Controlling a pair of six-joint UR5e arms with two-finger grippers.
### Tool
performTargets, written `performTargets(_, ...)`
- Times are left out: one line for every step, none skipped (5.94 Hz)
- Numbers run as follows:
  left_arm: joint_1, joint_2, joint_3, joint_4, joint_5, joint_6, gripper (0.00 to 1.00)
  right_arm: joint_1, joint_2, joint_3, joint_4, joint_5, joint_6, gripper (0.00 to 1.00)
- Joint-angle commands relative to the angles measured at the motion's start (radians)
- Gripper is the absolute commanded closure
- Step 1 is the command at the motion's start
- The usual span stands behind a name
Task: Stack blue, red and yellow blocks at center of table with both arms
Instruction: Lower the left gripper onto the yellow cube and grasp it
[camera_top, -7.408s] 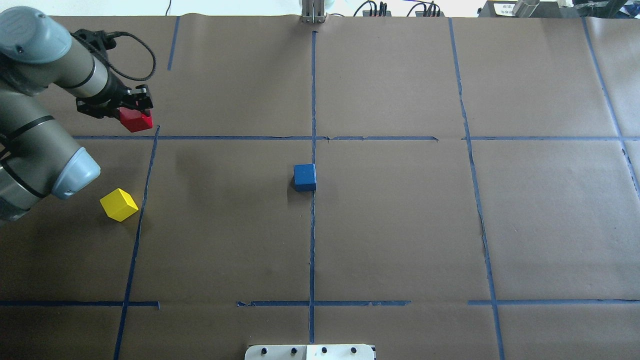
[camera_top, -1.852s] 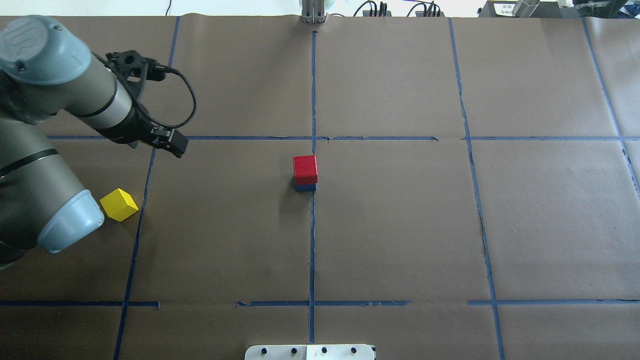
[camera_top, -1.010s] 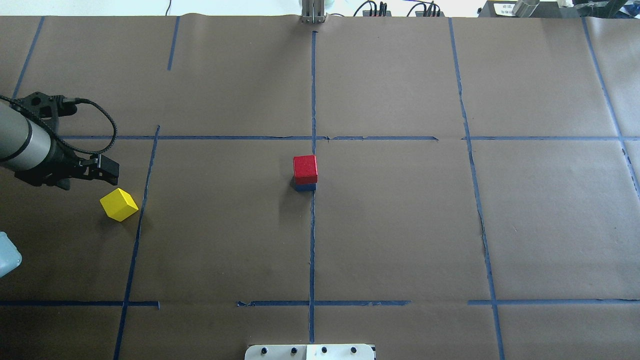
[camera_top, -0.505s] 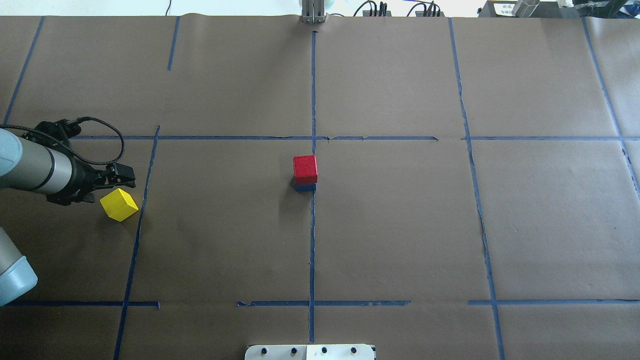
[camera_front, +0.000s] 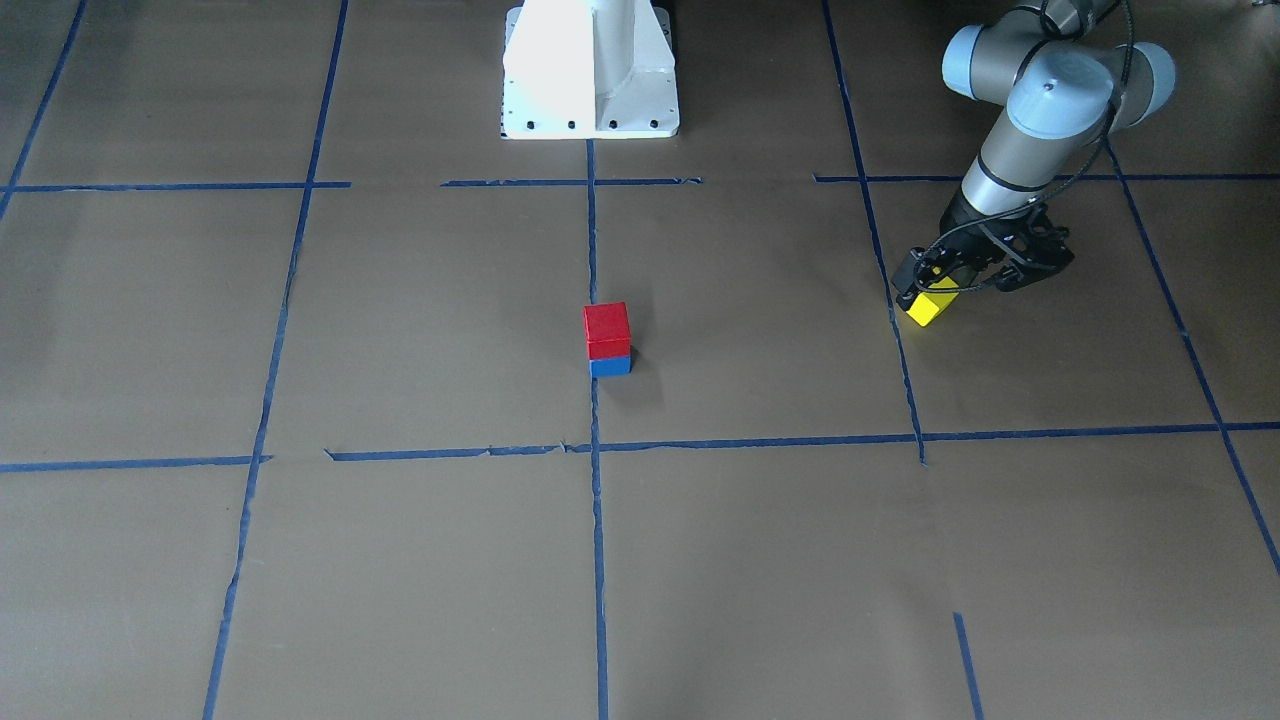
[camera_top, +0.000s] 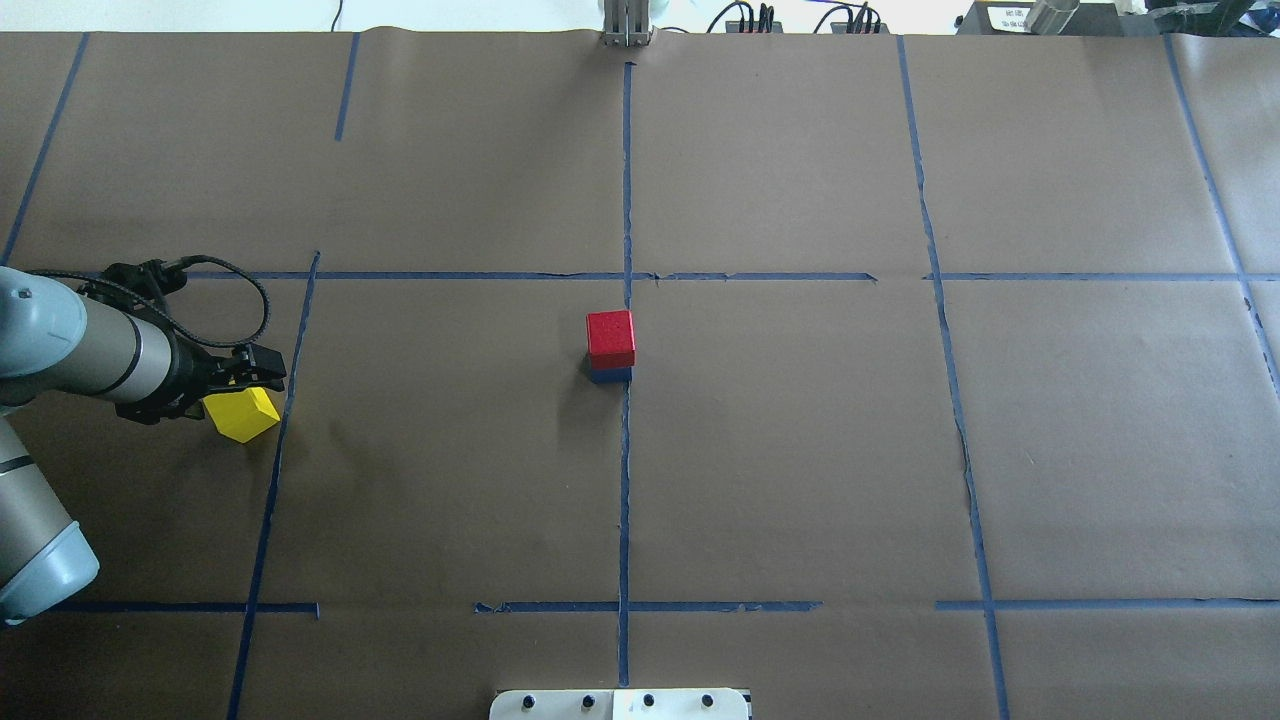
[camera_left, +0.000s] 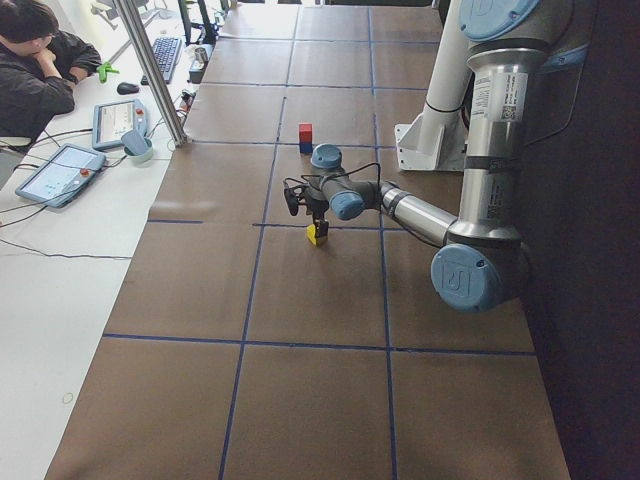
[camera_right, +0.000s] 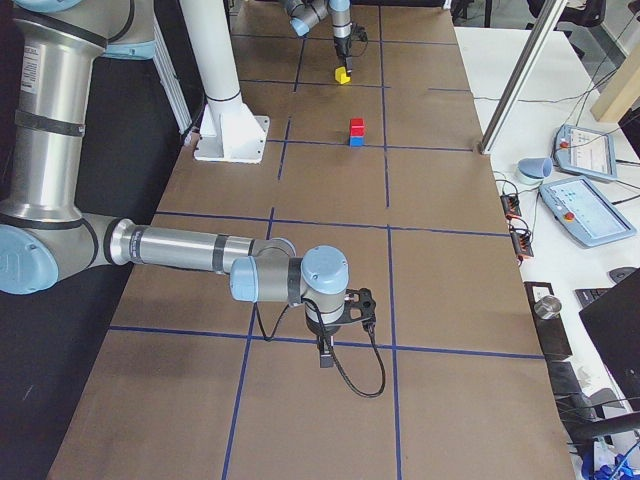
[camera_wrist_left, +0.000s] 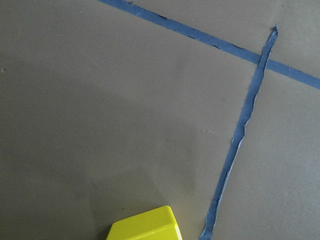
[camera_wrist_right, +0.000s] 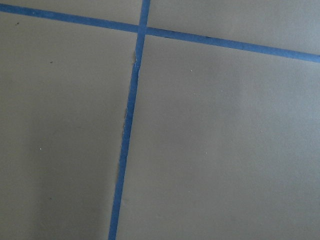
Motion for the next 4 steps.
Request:
performTargets(0.028,-0.002,0.028,0.000,0.002,-0.001,0.03,0.000,0.000,-0.003,0.002,0.000,-0.003,0.00)
performTargets(0.028,-0.001,0.028,0.000,0.028,-0.002,0.38,0.002,0.000,-0.003,0.002,0.001,-0.001,0.00)
performTargets(0.028,-0.002,0.030,0.000,0.028,-0.001,0.81,0.000,0.000,-0.003,0.002,0.001,-0.004,0.00)
performTargets(0.028,-0.004,0.024,0.003,0.020,0.001,0.96,0.002,0.000,-0.003,0.002,0.001,-0.004,0.00)
